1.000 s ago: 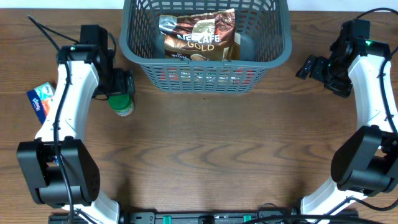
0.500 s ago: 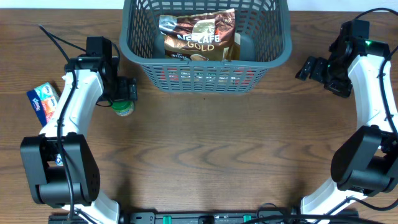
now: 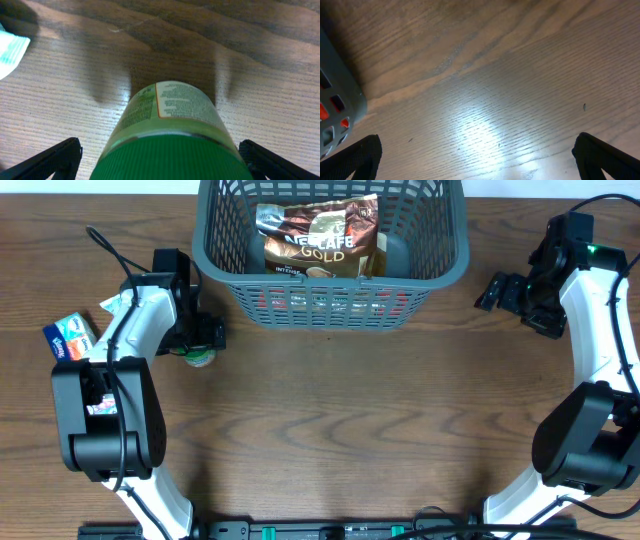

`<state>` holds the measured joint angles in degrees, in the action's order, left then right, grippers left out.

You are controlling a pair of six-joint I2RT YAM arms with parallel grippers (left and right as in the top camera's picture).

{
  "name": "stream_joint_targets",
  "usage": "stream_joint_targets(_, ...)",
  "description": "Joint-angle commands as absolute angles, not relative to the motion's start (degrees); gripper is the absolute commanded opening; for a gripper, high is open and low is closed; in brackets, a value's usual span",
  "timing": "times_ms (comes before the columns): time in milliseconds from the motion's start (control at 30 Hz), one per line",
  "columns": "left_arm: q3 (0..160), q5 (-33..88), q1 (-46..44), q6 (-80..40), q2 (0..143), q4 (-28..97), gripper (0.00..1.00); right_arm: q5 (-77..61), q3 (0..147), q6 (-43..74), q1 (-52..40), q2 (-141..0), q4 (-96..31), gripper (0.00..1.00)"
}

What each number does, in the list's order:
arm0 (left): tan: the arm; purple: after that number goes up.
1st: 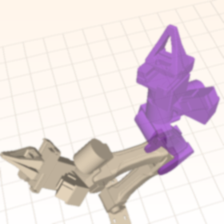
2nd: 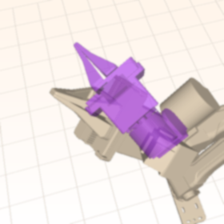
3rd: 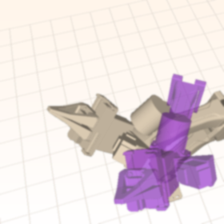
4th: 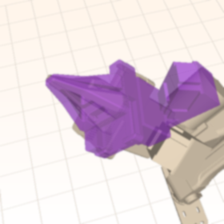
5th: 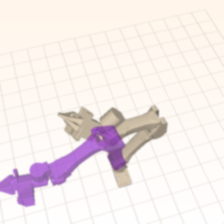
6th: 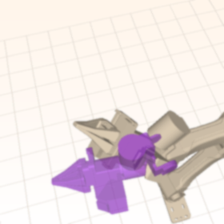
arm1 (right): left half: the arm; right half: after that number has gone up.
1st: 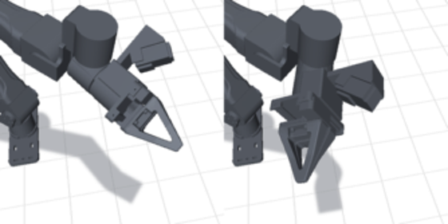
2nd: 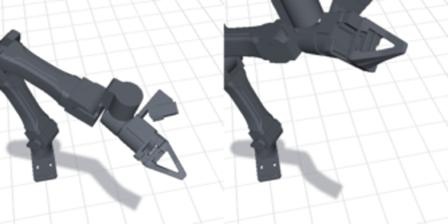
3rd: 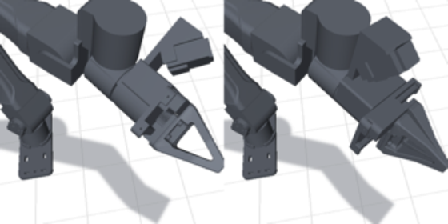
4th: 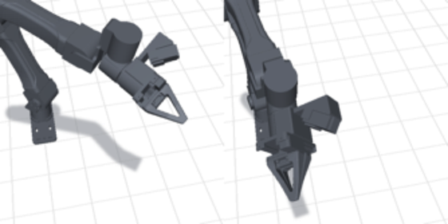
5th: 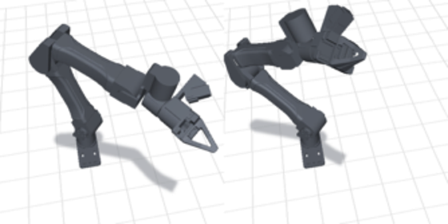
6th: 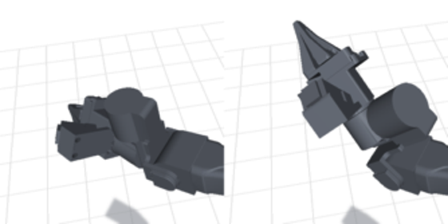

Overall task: Pack container
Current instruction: 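Lower the left gripper over the green-lidded jar and grasp it, then lift the jar with the left gripper and lower it into the basket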

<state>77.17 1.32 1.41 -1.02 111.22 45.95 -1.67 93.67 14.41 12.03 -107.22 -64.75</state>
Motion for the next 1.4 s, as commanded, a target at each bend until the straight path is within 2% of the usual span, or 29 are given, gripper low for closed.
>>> stream_joint_targets(0, 76.9, 1.5, 1.6, -0.3, 111.9, 45.7, 0.95, -1.3, 93.5, 13.6, 11.6, -107.2, -65.0, 0.99)
stream_joint_targets(100, 77.0, 1.5, 1.6, -0.3, 111.9, 46.0, 0.64, -1.3, 93.5, 13.6, 11.6, -107.2, -65.2, 0.99)
stream_joint_targets(267, 77.0, 1.5, 1.6, -3.3, 111.9, 47.3, 0.43, -1.3, 93.5, 13.6, 11.6, -107.2, -65.2, 0.99)
stream_joint_targets(367, 77.0, 1.6, 1.6, -4.7, 111.5, 48.2, 0.34, -1.3, 93.5, 13.6, 11.6, -107.2, -65.2, 0.99)
stream_joint_targets(400, 77.1, 1.5, 1.6, -4.8, 111.3, 48.6, 0.27, -1.3, 93.5, 13.6, 11.6, -107.2, -65.1, 0.99)
stream_joint_targets(433, 77.2, 1.5, 1.6, -4.8, 110.8, 49.0, 0.15, -1.3, 93.5, 13.6, 11.6, -107.2, -65.1, 0.99)
stream_joint_targets(467, 77.4, 1.5, 1.6, -4.8, 110.3, 49.5, 0.07, -1.3, 93.5, 13.6, 11.6, -107.2, -65.1, 0.99)
stream_joint_targets(1133, 89.8, 1.5, 1.7, -8.8, 84.1, 62.5, 0.06, -1.3, 93.5, 11.9, 11.6, -107.2, -65.2, 0.99)
stream_joint_targets(1367, 102.5, 1.5, 1.0, -11.9, 83.0, 59.6, 0.05, -1.3, 93.5, 11.7, 11.6, -107.2, -65.1, 0.99)
